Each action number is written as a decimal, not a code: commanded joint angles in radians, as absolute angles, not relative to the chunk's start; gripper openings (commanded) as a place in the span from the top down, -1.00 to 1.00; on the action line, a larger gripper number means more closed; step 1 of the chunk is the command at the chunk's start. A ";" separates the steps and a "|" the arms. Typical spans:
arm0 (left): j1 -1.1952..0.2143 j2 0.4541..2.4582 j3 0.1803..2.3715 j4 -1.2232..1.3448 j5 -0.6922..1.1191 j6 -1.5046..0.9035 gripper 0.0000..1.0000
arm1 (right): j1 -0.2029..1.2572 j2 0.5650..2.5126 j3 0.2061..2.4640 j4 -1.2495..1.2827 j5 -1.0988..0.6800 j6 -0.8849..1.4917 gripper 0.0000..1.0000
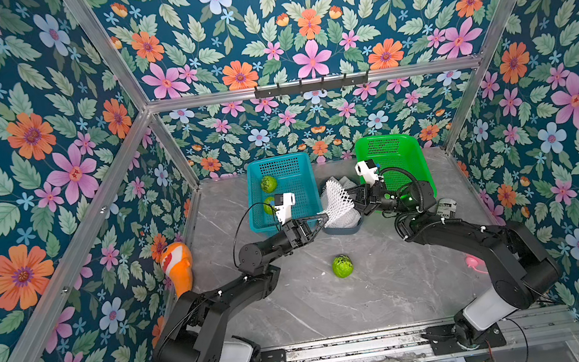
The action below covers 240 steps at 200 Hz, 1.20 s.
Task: Sleeve custard apples in foam nets
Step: Open the foam net, then put on the foam net on the custard apple.
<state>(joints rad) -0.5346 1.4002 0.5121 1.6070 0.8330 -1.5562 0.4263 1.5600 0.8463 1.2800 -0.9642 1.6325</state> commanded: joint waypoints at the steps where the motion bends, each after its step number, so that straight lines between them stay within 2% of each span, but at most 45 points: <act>1: -0.541 1.409 0.489 1.720 0.825 -1.497 1.00 | 0.422 1.551 0.828 1.264 -1.040 1.577 1.00; 76: -0.564 1.466 0.402 1.720 0.810 -1.414 1.00 | 0.399 1.562 0.693 1.280 -1.046 1.457 1.00; 107: -0.576 1.502 0.359 1.720 0.803 -1.368 1.00 | 0.391 1.548 0.643 1.168 -1.034 1.328 1.00; 145: -0.591 1.548 0.312 1.720 0.799 -1.312 1.00 | 0.379 1.561 0.587 1.162 -1.018 1.241 1.00; 240: -0.591 1.668 0.254 1.720 0.797 -1.238 1.00 | 0.377 1.786 0.540 1.325 -1.010 1.240 1.00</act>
<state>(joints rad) -0.5907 1.6539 0.2592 1.6073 0.7956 -1.2758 0.3767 1.7588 0.5499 1.2209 -1.0096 1.2388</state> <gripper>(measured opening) 0.053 0.052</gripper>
